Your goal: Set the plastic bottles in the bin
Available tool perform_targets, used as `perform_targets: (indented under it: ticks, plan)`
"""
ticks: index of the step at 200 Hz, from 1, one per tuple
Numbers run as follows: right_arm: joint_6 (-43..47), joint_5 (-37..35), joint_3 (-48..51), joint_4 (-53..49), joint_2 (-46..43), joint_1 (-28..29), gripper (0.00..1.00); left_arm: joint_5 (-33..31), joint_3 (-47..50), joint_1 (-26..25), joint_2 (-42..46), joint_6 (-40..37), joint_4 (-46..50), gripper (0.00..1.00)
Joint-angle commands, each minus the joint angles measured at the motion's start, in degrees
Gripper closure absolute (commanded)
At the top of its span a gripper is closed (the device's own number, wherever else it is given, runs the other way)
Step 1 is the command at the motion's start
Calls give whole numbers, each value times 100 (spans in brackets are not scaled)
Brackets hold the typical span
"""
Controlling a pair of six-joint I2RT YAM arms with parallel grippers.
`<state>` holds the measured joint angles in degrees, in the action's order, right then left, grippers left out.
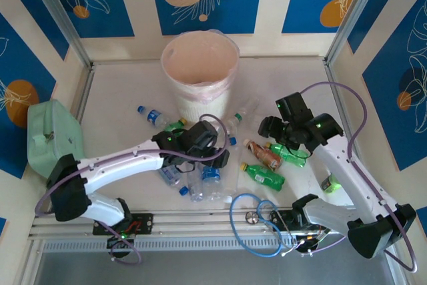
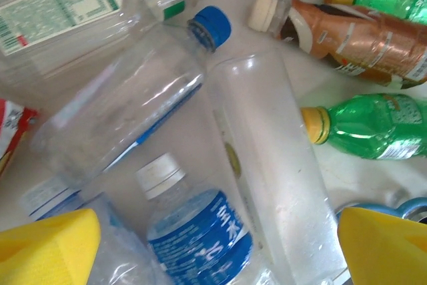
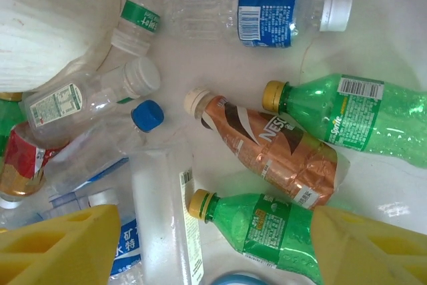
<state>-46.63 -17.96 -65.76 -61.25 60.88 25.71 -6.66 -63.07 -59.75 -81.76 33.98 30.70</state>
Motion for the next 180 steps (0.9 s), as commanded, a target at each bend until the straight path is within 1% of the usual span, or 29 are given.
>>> perform_targets:
  ticks: [1, 22, 36, 56, 75, 107, 125, 156, 180]
  plan:
    - [-232, 146, -195, -344, -42, -40, 24, 132, -441, -204, -317, 45, -46, 8]
    - [-227, 187, -253, -524, -6, -54, 24, 97, -836, -462, -931, -103, 279, 13]
    - [-193, 183, -253, -591, -15, -96, 24, -81, -1133, -668, -1367, -212, 576, 18]
    - [-110, 395, -229, -599, -6, -356, 24, -76, -1604, -784, -1895, -154, 1034, 24]
    - [-12, 664, -169, -524, 11, -695, 24, -255, -1910, -792, -2177, -78, 1393, 25]
    - [59, 748, 156, -273, -165, -924, 24, -290, -2178, -787, -2570, -183, 1582, 23]
    - [82, 1013, 332, -165, -213, -1154, 24, -319, -2354, -768, -2738, -178, 1750, 22]
    - [232, 1055, 301, -198, -173, -1309, 24, -120, -2236, -696, -2865, 27, 1685, 22]
    - [292, 1097, 300, -210, -200, -1388, 24, 1, -2382, -688, -3089, 37, 1822, 23]
